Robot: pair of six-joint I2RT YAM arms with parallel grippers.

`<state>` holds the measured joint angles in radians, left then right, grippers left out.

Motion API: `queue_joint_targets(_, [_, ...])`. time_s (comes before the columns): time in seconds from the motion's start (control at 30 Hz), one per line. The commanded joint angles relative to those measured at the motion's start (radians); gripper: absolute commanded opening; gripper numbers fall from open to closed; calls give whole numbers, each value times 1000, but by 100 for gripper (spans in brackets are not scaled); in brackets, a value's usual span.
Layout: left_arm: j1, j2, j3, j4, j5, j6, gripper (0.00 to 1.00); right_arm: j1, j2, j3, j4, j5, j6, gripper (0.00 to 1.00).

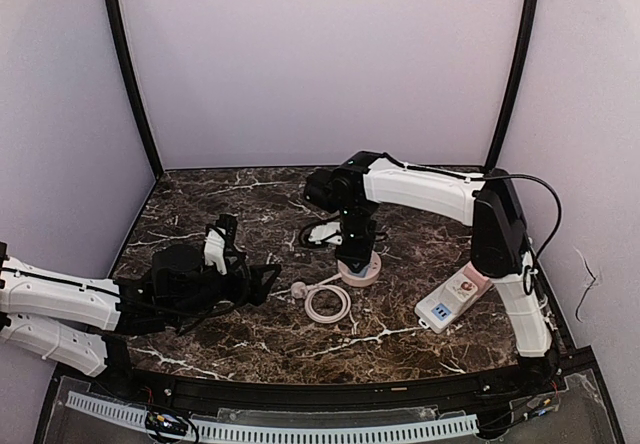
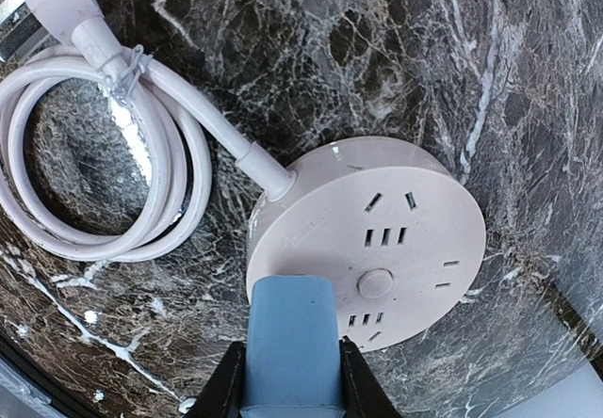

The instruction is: Insert the plug

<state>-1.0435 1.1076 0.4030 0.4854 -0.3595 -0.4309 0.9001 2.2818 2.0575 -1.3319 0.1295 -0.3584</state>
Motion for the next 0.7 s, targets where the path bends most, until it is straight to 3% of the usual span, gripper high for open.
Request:
queue_joint_targets(0.0, [-3, -6, -17, 16, 5, -6, 99, -7, 175, -47, 110, 36, -19, 0])
queue_joint_targets(0.43, [-3, -5, -19, 23, 8, -8, 99, 29, 262, 52, 133, 98, -101, 0])
queue_joint_targets(0.67, [-4, -2, -20, 27, 14, -11, 99, 33, 214, -8, 131, 98, -91, 0])
